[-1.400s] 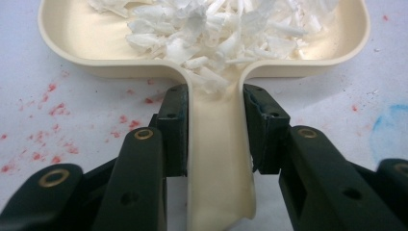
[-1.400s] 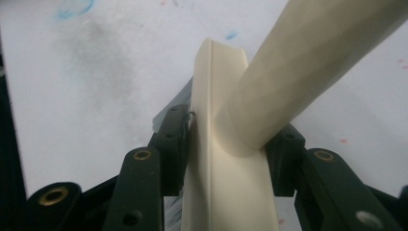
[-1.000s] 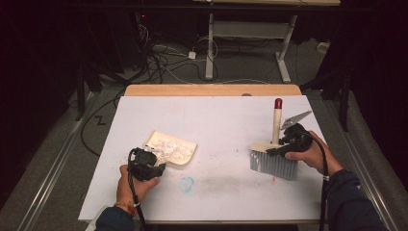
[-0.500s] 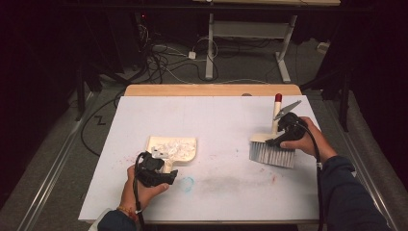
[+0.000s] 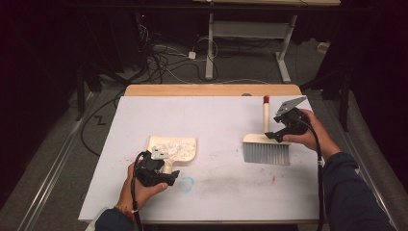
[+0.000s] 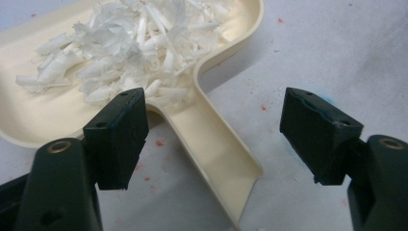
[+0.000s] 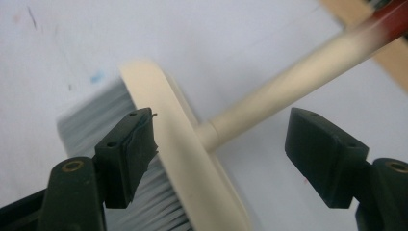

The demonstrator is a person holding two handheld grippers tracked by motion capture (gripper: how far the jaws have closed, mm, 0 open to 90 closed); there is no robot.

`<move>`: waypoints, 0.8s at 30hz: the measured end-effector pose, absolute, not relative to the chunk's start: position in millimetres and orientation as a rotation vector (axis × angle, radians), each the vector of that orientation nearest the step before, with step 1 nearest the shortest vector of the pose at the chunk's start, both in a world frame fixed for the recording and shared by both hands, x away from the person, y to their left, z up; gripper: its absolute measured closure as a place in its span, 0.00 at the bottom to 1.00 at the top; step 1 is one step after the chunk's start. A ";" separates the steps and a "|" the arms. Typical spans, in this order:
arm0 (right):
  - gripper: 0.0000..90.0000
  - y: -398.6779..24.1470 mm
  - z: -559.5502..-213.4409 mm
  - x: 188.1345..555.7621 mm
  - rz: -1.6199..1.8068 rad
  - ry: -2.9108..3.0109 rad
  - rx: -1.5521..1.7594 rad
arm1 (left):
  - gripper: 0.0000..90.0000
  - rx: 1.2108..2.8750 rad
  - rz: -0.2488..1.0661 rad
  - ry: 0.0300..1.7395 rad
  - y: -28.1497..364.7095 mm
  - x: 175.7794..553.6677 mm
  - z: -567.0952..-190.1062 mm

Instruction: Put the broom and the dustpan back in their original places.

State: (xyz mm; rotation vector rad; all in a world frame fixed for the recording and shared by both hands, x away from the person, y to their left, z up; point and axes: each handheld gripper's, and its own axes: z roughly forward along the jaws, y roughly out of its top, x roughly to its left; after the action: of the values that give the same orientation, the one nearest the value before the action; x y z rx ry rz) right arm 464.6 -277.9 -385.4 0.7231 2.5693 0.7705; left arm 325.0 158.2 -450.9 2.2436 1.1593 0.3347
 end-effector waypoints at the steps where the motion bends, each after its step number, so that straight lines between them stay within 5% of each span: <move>1: 0.31 -277.8 -383.6 463.7 0.793 2.554 0.734 | 0.27 2.239 0.342 1.156 157.9 324.4 -450.3; 11: 0.29 -279.7 -374.8 438.0 1.041 2.354 0.802 | 0.23 2.182 0.483 1.054 166.9 317.3 -439.0; 24: 0.24 -289.0 -394.8 348.5 1.171 2.025 0.857 | 0.20 2.122 0.664 0.877 177.5 298.1 -439.9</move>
State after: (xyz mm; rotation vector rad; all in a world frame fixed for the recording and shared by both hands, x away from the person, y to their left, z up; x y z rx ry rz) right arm 348.5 -289.0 -394.8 0.8570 2.0251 1.1714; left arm 298.1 177.5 -439.9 2.1222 0.8767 0.6637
